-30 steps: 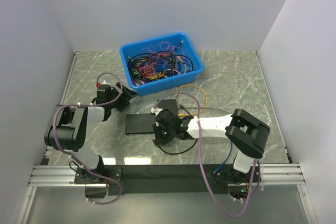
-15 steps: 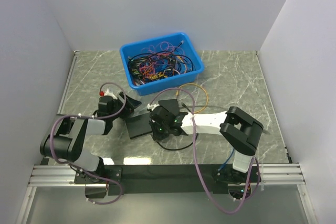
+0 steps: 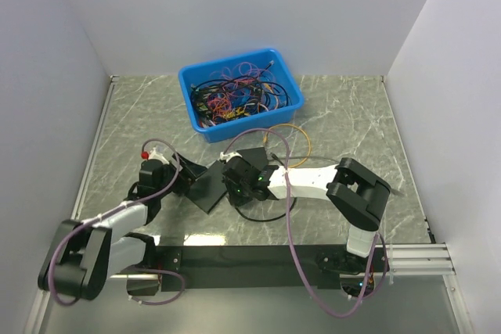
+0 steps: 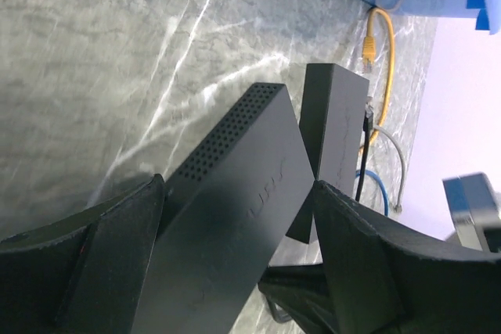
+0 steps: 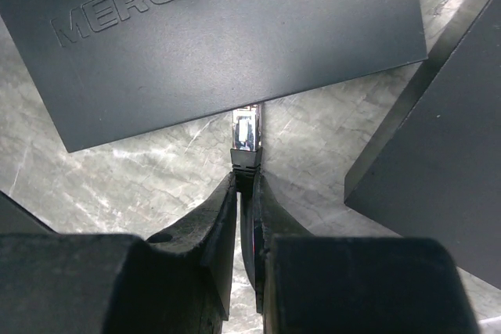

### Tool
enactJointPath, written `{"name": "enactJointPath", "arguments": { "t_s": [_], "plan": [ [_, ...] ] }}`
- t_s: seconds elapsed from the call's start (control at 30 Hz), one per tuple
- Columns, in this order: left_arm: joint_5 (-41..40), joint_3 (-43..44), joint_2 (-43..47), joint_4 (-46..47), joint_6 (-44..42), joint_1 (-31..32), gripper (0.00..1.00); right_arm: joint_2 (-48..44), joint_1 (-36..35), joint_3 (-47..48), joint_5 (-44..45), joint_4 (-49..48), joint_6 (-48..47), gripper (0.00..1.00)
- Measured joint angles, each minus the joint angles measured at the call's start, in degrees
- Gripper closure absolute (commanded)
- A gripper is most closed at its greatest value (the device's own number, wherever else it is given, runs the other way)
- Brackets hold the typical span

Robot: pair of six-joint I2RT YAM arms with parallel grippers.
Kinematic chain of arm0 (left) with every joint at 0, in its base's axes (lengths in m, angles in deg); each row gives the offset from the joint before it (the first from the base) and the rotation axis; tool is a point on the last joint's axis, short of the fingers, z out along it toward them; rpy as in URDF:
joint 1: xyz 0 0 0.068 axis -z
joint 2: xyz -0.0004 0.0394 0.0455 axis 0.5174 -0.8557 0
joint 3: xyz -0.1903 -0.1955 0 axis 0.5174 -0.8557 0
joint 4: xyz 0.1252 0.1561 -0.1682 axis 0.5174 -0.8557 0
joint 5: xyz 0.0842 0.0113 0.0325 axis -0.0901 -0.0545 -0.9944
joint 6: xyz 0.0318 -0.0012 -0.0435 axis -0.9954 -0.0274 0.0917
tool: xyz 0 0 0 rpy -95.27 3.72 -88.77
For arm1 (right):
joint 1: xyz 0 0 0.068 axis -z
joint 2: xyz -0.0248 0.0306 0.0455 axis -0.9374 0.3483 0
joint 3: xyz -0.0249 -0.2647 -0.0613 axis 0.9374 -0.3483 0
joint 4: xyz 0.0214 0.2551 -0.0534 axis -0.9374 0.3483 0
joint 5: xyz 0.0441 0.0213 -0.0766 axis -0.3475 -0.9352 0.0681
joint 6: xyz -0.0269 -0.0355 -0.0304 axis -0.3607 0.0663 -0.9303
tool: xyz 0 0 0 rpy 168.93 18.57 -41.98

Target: Insert the plug into the switch port

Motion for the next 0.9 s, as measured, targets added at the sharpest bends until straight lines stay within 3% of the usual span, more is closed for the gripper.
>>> {"name": "enactJointPath", "arguments": {
  "t_s": [0.43, 0.9],
  "plan": [
    [-2.9, -1.6, 14.8, -10.8, -0.6, 0.1, 0.14, 0.0, -2.8, 0.0, 3.3, 0.1, 1.4, 1.0],
    [-3.4, -2.6, 17.4, -11.7, -2.1, 0.1, 0.12, 0.0, -4.3, -0.2, 4.9, -0.1, 2.6, 1.0]
  ]
}}
